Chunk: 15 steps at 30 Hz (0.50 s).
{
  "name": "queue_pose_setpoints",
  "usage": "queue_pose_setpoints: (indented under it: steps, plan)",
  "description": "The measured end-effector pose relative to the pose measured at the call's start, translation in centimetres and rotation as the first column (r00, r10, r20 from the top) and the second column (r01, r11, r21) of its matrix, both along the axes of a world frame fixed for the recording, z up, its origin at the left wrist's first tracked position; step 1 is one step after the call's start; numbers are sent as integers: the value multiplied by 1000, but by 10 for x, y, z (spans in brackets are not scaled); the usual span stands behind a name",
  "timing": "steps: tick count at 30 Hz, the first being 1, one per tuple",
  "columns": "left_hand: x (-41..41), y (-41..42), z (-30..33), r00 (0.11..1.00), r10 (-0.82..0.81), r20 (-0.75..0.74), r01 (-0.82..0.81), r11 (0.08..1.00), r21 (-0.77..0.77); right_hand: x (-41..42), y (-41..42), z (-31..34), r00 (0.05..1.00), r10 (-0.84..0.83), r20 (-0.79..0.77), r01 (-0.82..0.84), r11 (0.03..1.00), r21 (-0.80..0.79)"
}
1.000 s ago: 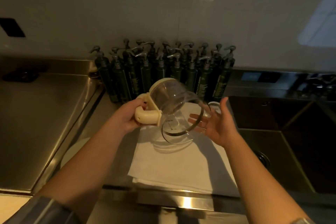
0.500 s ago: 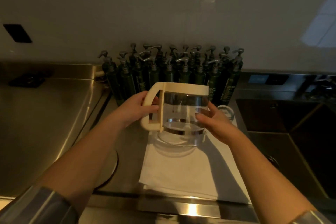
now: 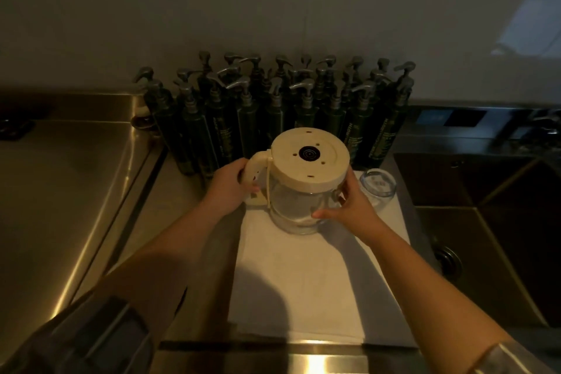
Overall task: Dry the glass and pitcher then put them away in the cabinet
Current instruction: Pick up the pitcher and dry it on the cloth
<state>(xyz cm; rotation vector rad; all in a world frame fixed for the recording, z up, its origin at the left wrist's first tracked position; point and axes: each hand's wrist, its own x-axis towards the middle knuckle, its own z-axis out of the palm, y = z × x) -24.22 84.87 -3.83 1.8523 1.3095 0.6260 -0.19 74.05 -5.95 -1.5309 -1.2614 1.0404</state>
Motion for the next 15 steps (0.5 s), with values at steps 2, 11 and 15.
queue_pose_setpoints:
  steps: [2,11,15]
  plan:
    - [4,3,-8,999,25,34,-24,1000,-17,-2,0,-6,1000,-14,6,14,1000,9]
    - [17,4,-13,995,95,35,-86,974,-209,-16,-5,-10,997,-71,2,71,997,-2]
    - [16,-19,-17,949,248,196,-225,966,-130,-23,-12,-5,977,-188,-104,189,982,-3]
